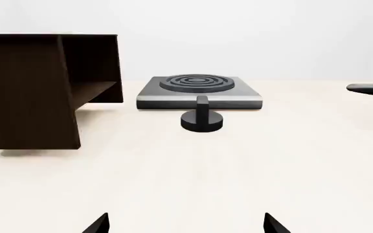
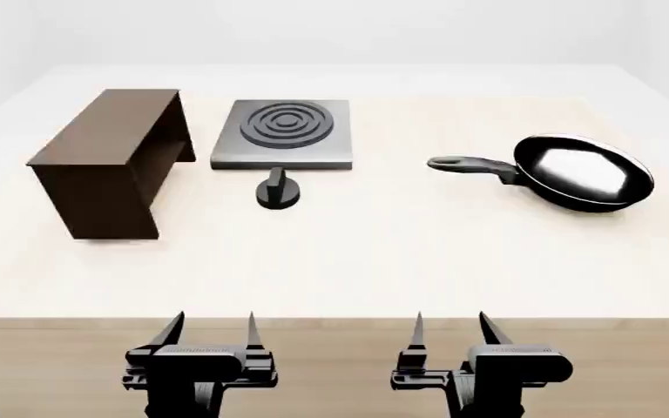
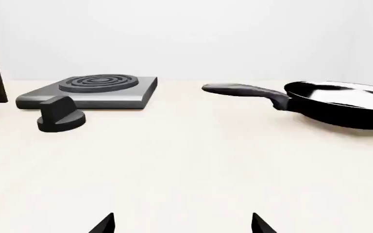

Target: Put the frying pan on top of the cabinet.

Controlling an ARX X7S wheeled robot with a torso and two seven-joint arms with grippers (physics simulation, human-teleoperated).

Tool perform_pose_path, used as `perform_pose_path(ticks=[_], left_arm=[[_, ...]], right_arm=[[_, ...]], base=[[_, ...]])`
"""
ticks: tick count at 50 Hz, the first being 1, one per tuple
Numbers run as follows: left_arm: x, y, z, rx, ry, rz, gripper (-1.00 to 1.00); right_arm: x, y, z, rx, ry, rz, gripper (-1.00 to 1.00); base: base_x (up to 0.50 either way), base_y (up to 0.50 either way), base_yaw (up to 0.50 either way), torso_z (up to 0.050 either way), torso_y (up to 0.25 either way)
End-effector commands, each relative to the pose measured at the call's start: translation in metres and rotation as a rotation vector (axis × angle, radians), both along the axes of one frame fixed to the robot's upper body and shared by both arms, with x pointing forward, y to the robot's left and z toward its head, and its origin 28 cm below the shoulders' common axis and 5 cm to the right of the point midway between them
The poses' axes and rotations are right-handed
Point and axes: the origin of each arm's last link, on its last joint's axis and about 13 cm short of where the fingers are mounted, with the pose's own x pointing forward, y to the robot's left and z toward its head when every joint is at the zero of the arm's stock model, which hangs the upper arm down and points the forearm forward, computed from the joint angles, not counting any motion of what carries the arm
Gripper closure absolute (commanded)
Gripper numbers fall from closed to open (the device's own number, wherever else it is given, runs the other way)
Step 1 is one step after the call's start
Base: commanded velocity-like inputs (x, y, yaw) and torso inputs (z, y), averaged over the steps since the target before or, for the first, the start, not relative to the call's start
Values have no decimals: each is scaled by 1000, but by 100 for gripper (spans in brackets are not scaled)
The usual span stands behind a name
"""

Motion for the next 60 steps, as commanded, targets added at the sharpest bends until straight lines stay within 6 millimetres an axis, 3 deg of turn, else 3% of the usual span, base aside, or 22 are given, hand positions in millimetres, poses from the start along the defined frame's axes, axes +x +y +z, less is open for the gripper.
perform_pose_path(ticks=[1, 11, 53, 55, 58, 59, 60], left_arm=[[0, -1, 1, 8, -5, -6, -100], [2, 0, -3, -3, 12, 7, -100], [0, -2, 1, 24, 28, -25, -100], [0, -1, 12, 19, 18, -23, -100], [5, 2, 61, 43, -87, 4, -100], [6, 3, 67, 51, -90, 12, -100], [6, 4, 93, 75, -158, 29, -100]], right_arm=[[1, -1, -1, -2, 0, -9, -100], [-1, -2, 0, 28, 10, 9, -100], [3, -3, 8, 4, 20, -22, -100], [4, -4, 18, 48, 27, 6, -100], [2, -9, 77, 47, -127, -3, -100], [1, -9, 83, 49, -150, -2, -100], [-7, -10, 110, 54, -230, 1, -100]], base=[[0, 0, 0, 0, 0], [0, 0, 0, 0, 0], [0, -484, 0, 0, 0], [0, 0, 0, 0, 0], [0, 0, 0, 0, 0], [0, 0, 0, 0, 0], [0, 0, 0, 0, 0]])
